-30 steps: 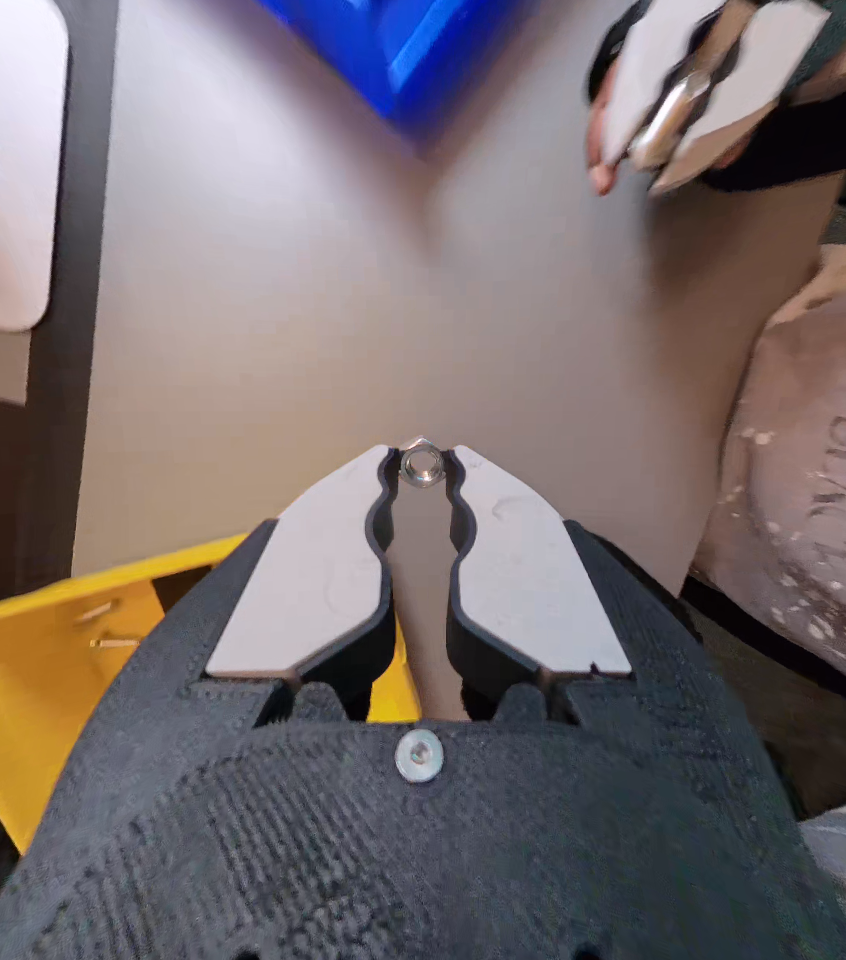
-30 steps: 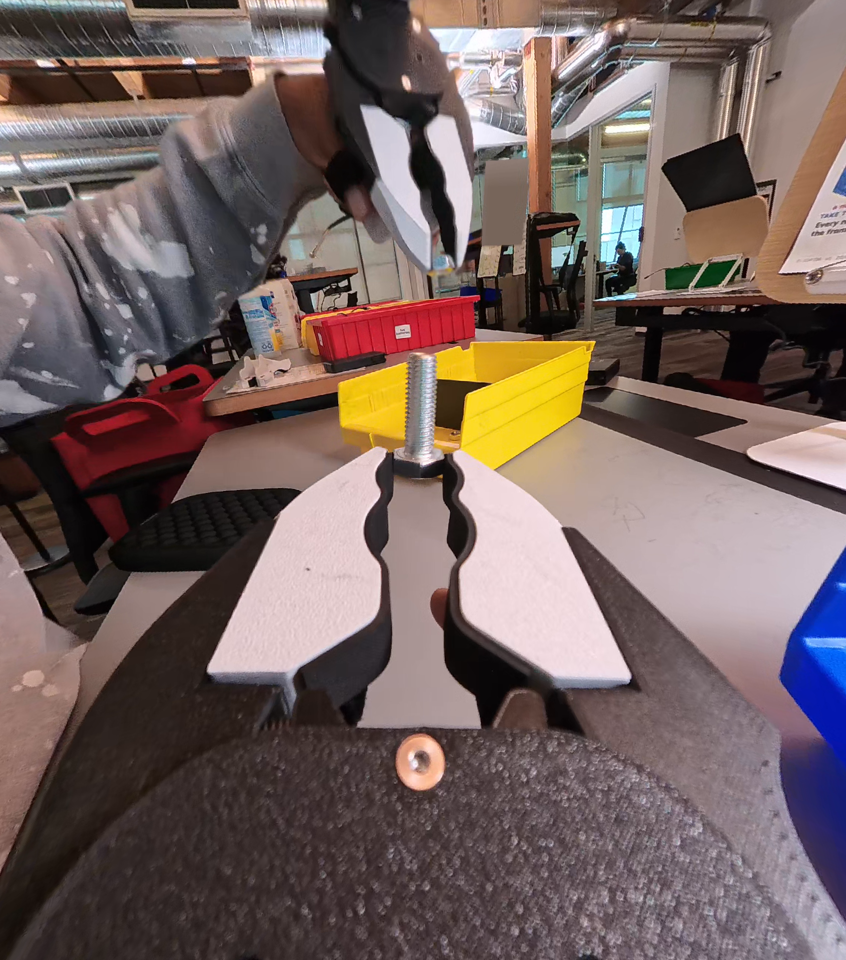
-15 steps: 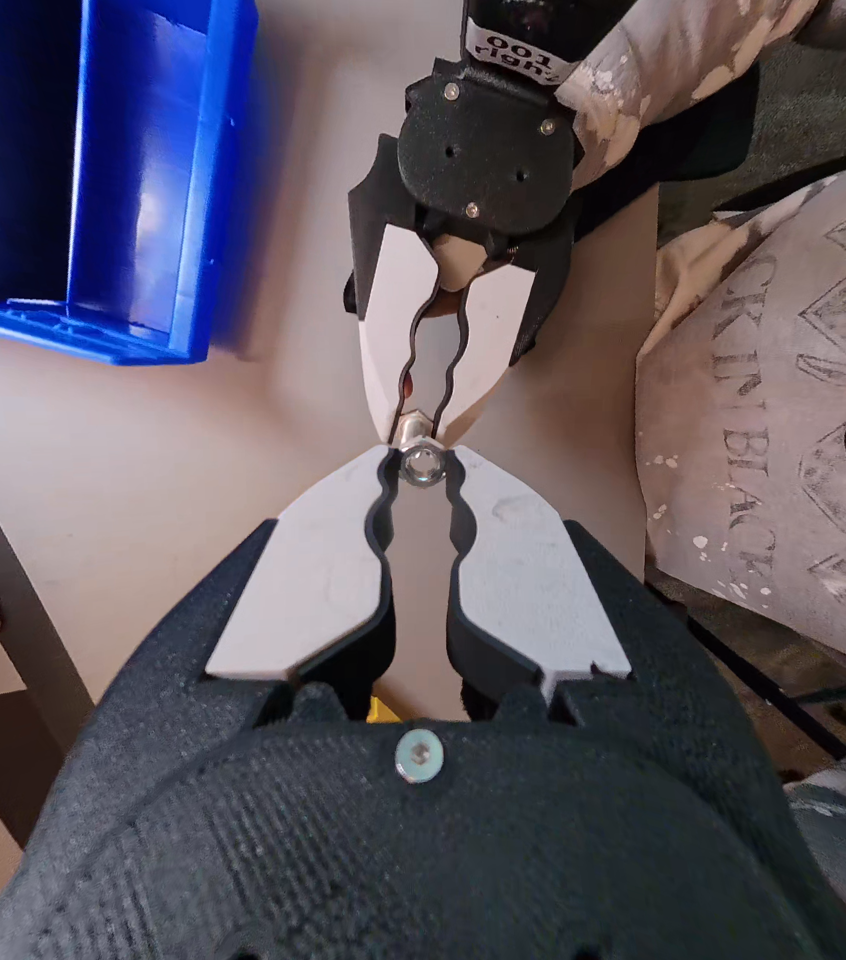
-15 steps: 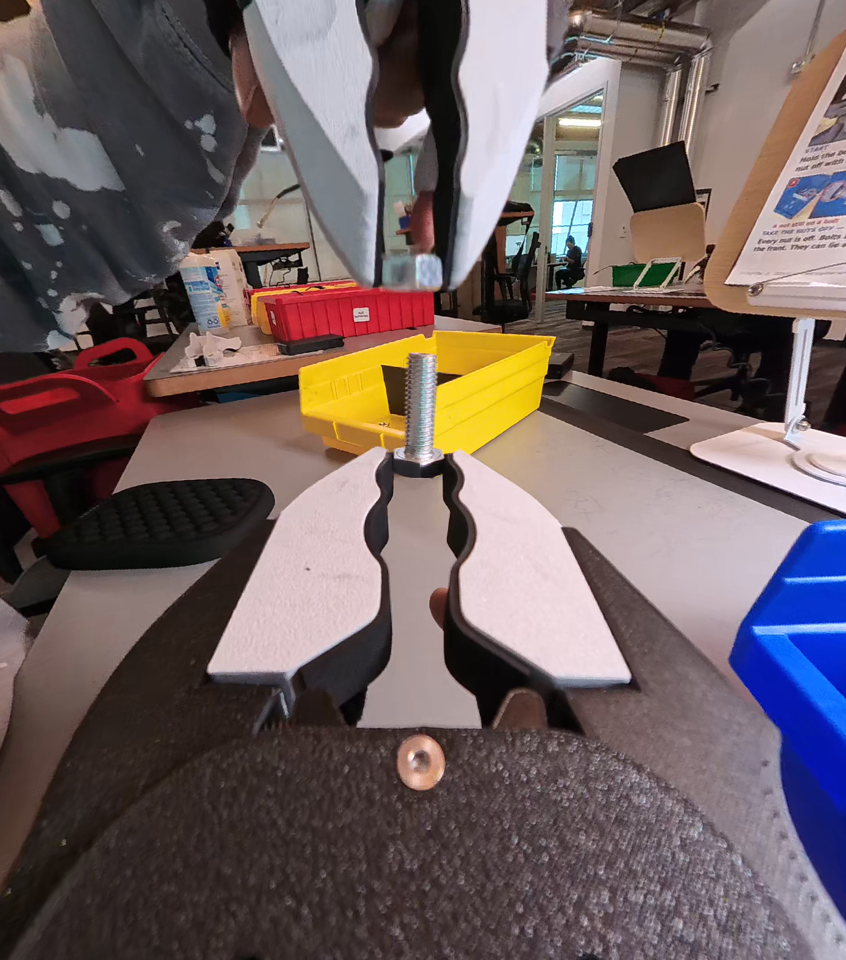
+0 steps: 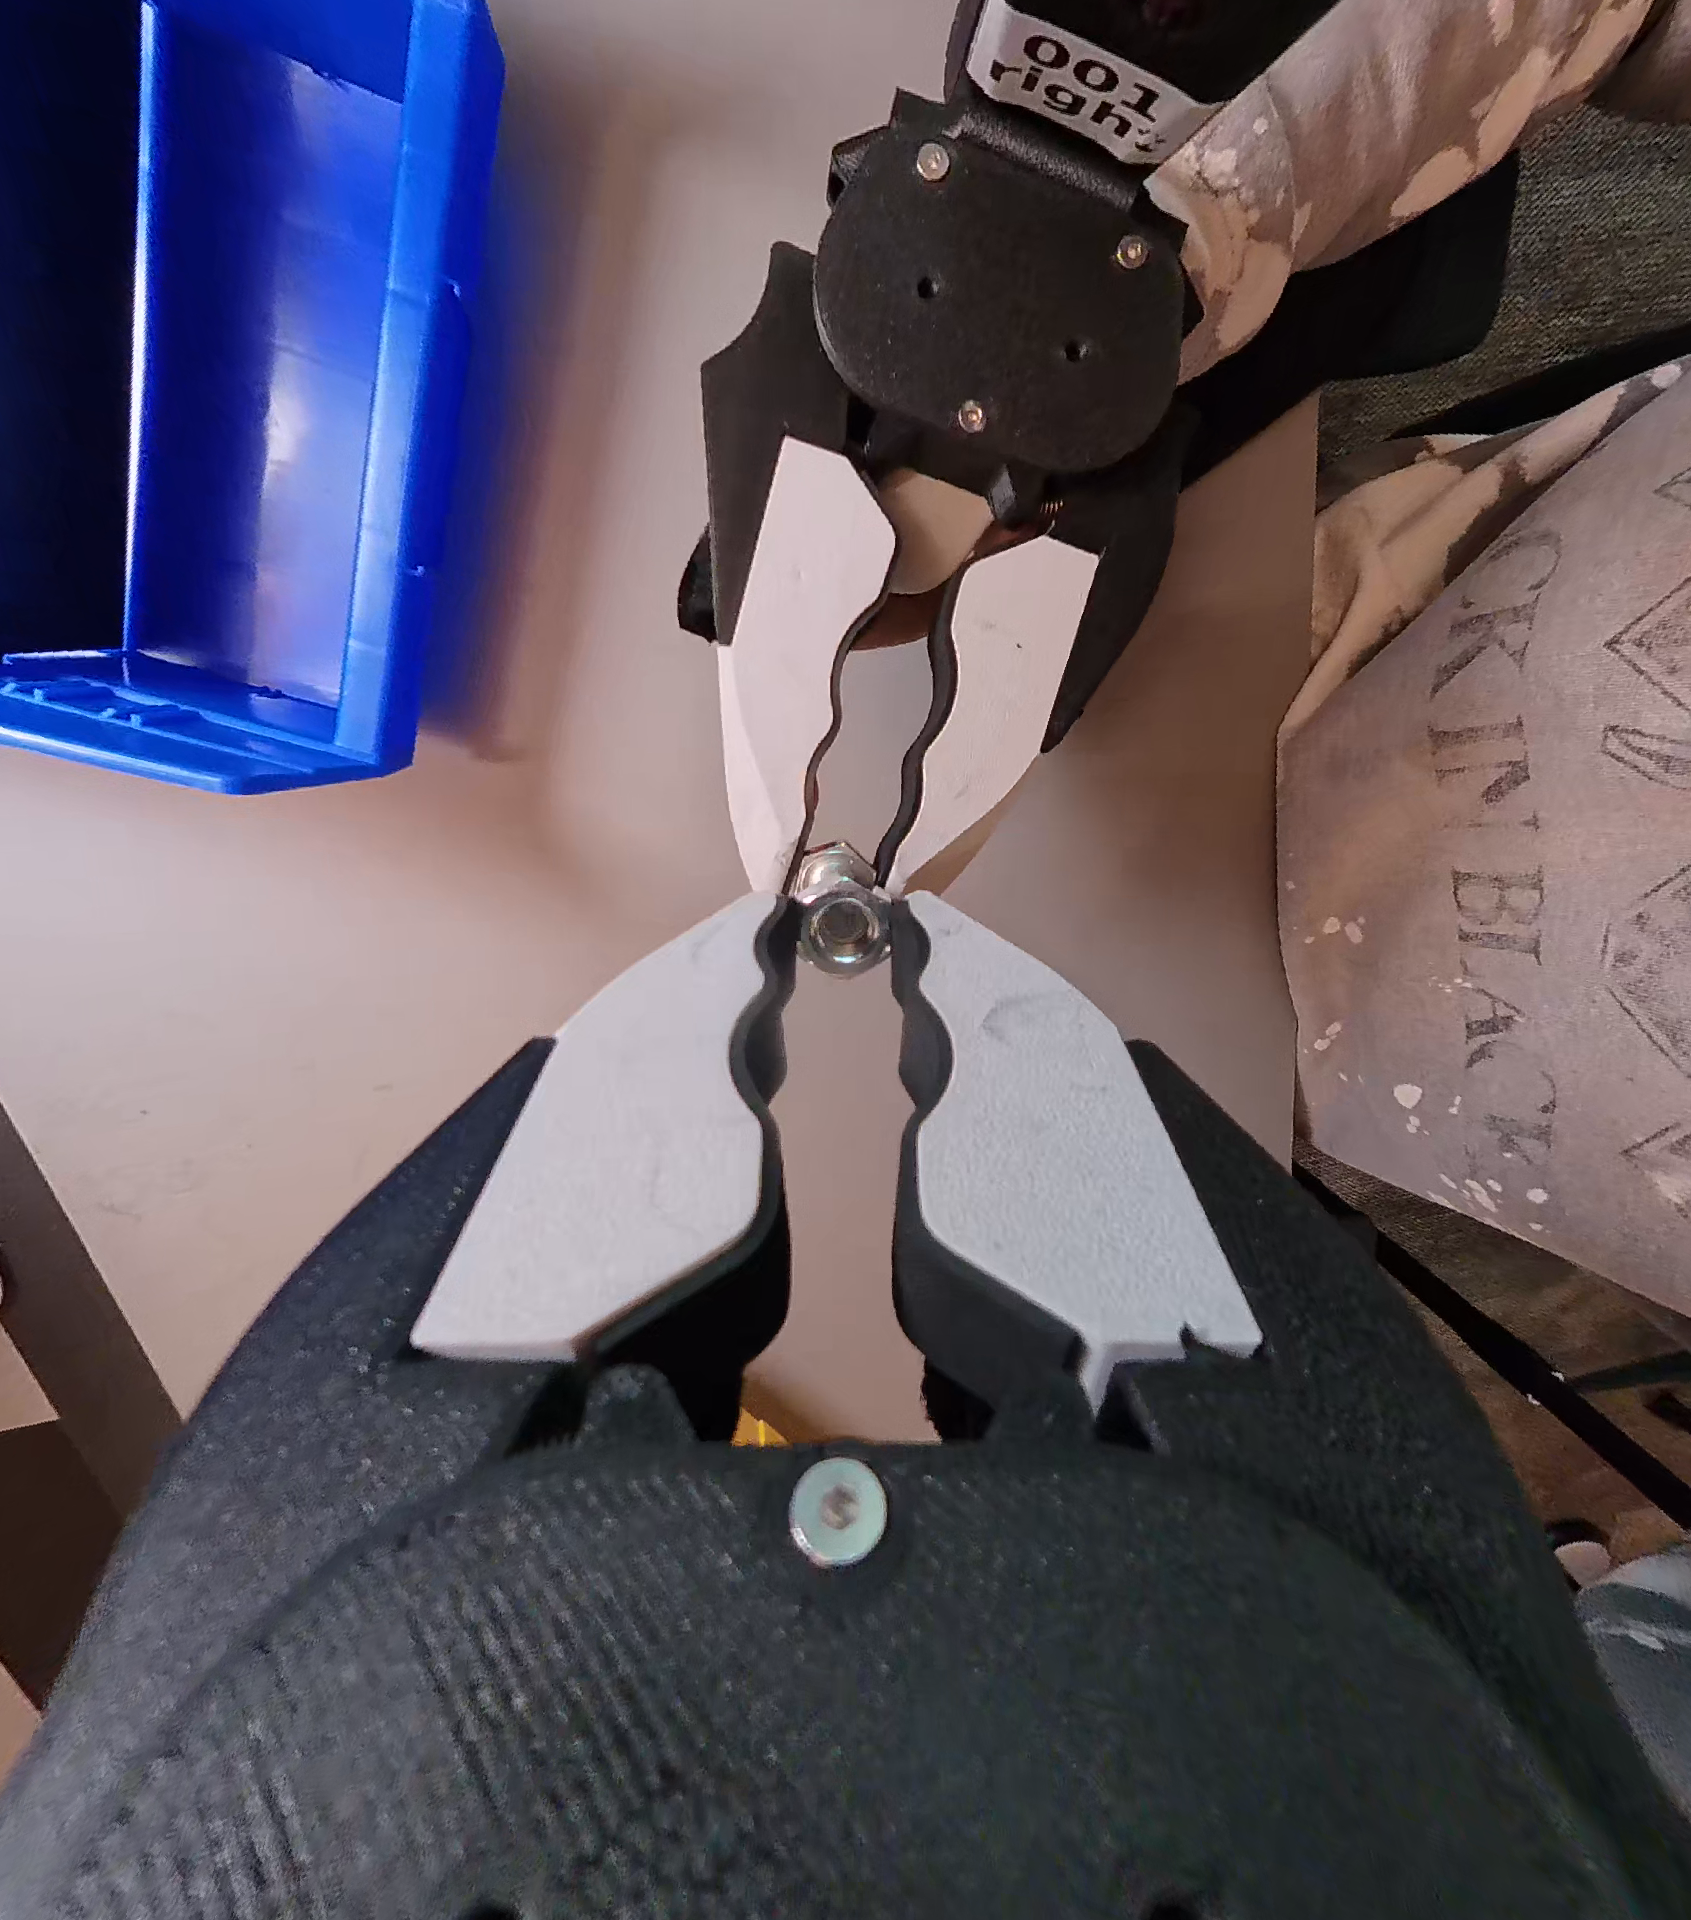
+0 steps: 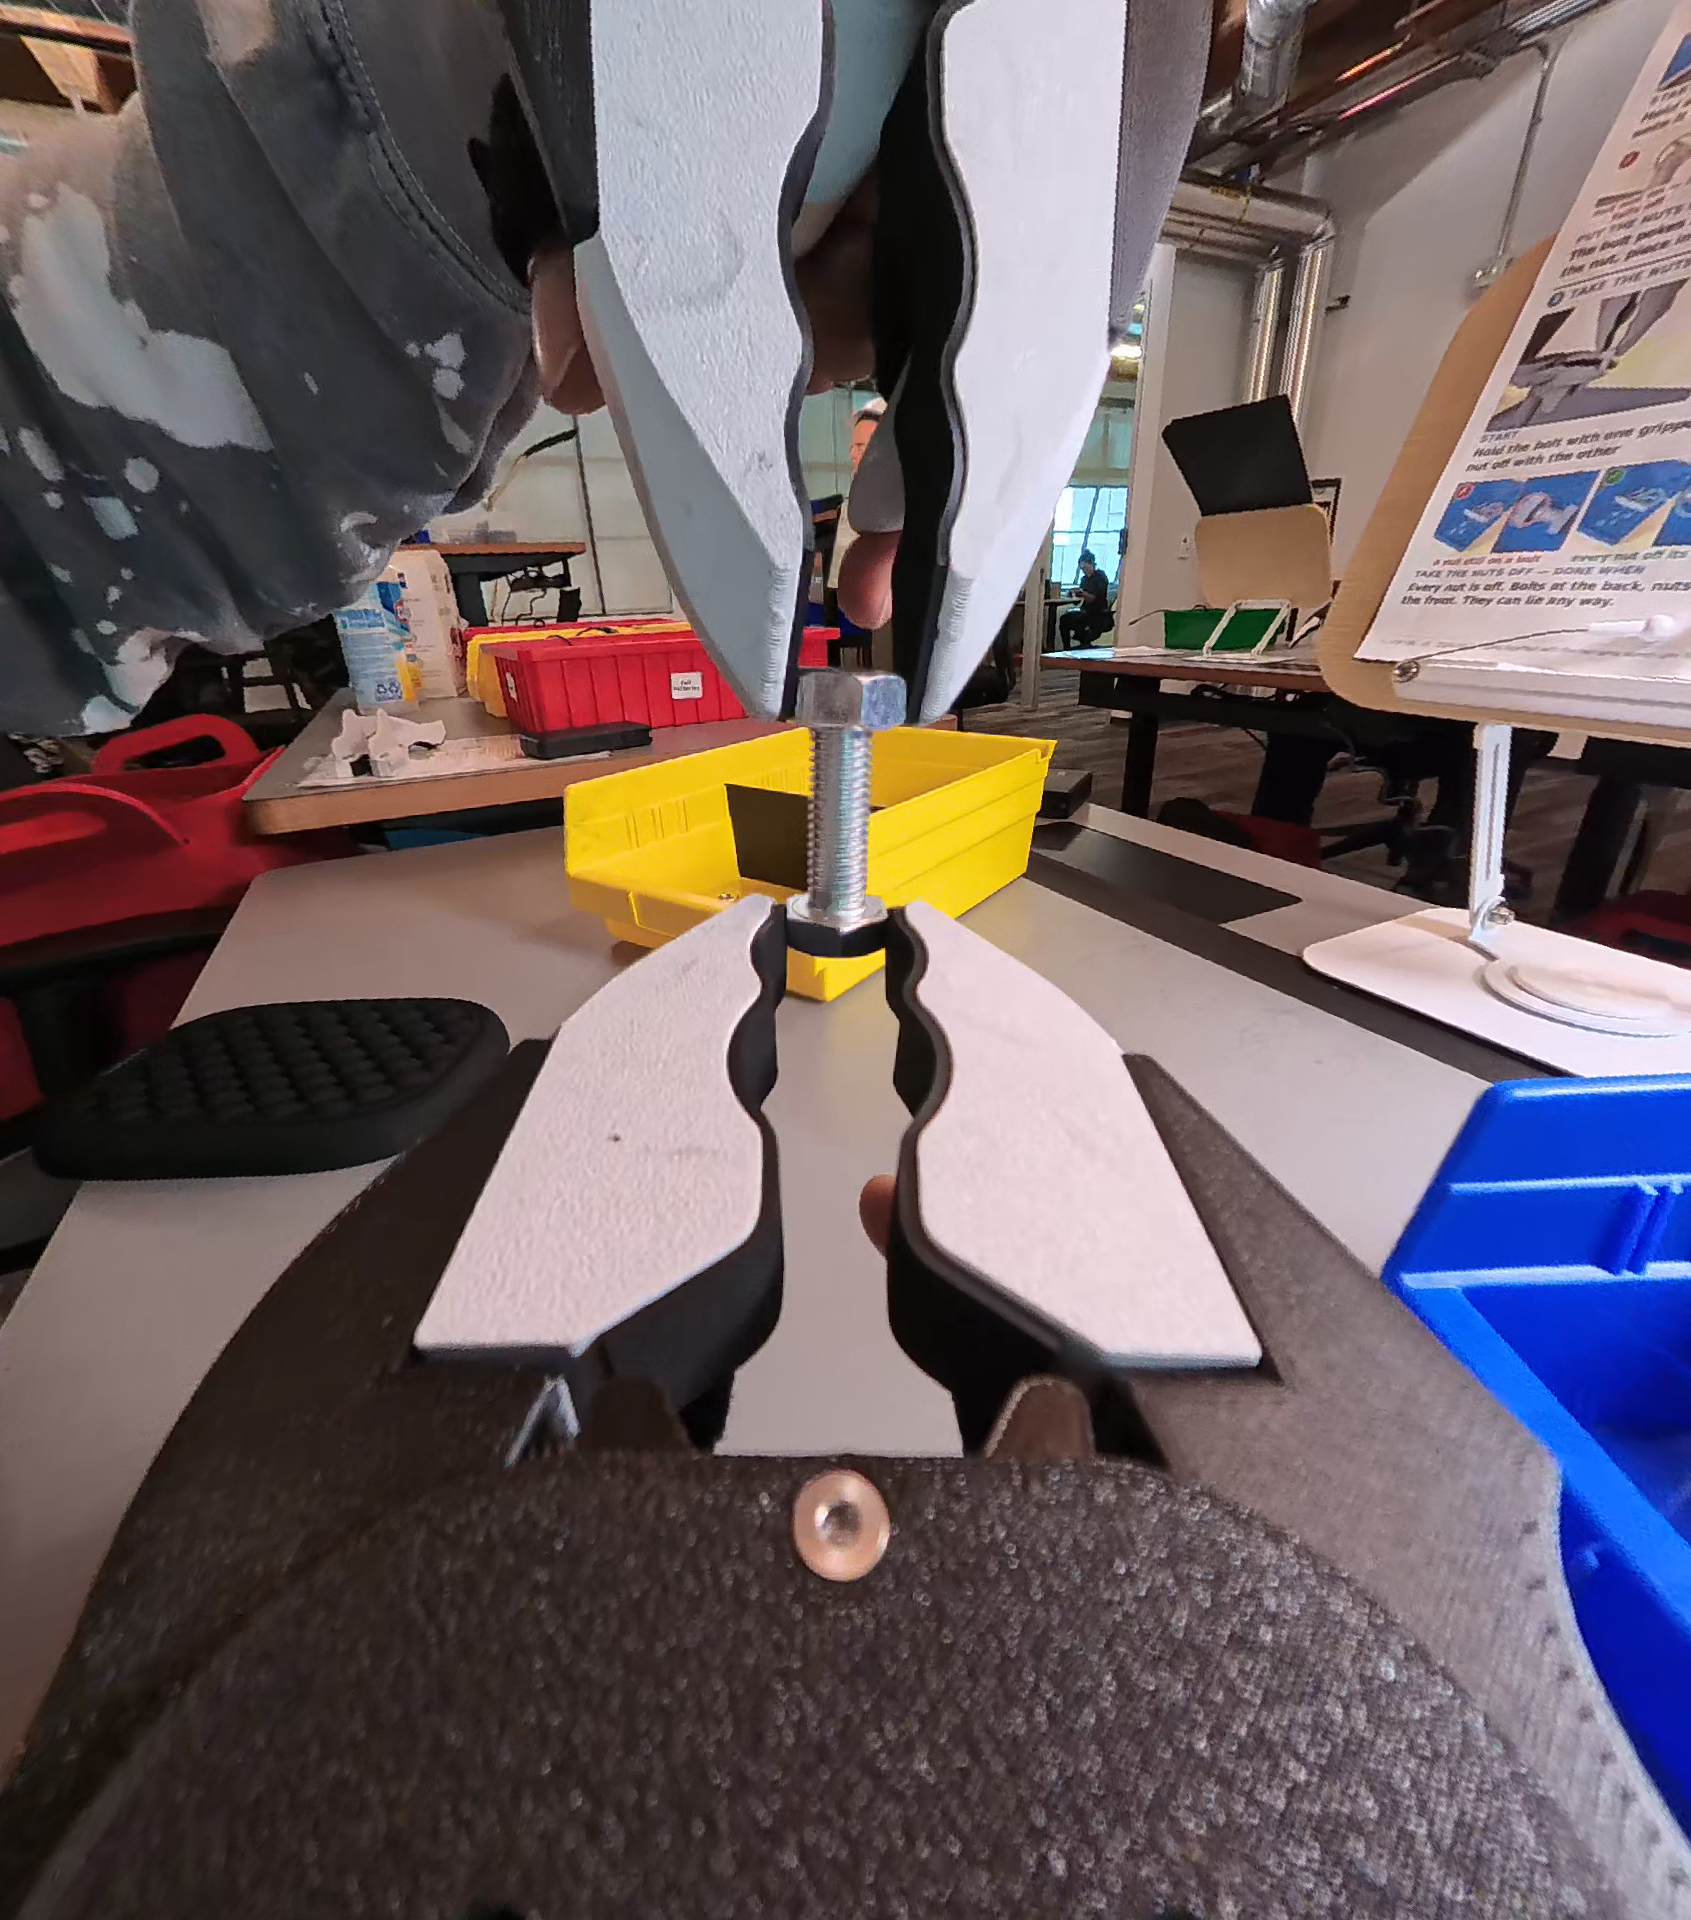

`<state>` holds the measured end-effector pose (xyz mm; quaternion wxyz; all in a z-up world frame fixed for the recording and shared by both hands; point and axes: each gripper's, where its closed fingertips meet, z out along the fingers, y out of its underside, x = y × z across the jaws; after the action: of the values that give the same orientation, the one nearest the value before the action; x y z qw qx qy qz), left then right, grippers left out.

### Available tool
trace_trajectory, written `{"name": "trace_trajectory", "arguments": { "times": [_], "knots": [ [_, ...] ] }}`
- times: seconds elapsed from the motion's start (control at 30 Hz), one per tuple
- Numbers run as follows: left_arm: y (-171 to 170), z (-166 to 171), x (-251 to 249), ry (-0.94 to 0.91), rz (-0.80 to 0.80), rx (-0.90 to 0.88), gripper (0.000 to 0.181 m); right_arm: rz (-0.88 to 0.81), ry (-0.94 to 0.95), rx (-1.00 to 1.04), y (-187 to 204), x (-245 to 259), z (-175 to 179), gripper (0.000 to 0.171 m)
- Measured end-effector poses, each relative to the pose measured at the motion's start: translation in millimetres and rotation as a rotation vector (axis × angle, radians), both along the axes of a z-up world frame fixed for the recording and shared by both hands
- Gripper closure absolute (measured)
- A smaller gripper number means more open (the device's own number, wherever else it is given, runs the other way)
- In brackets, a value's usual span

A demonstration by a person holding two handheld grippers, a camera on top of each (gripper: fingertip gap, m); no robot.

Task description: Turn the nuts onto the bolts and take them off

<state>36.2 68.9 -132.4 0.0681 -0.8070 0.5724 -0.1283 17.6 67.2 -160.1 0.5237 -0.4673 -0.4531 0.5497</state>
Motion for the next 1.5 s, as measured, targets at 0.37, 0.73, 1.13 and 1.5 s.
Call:
{"name": "trace_trajectory", "arguments": {
  "times": [0.37, 0.73, 1.13, 1.5],
  "knots": [
    [-5.1, -13.2, -8.9, 0.004, 0.004, -0.023, 0.163, 0.013, -0.095, 0.005, -5.1, -9.4, -15.1, 0.153],
    [-5.9, -10.6, -8.0, -0.067, 0.002, -0.011, 0.156, 0.011, -0.085, 0.006, -5.6, -10.6, -14.8, 0.153],
    [1.0, 39.4, -10.3, -0.551, 0.087, 0.231, 0.151, -0.006, -0.064, 0.0, -1.2, -7.6, -9.7, 0.153],
    [12.1, 96.5, -50.5, -1.118, 0.324, 0.63, 0.148, -0.037, -0.021, 0.059, 15.4, -36.5, 55.0, 0.153]
  ]
}}
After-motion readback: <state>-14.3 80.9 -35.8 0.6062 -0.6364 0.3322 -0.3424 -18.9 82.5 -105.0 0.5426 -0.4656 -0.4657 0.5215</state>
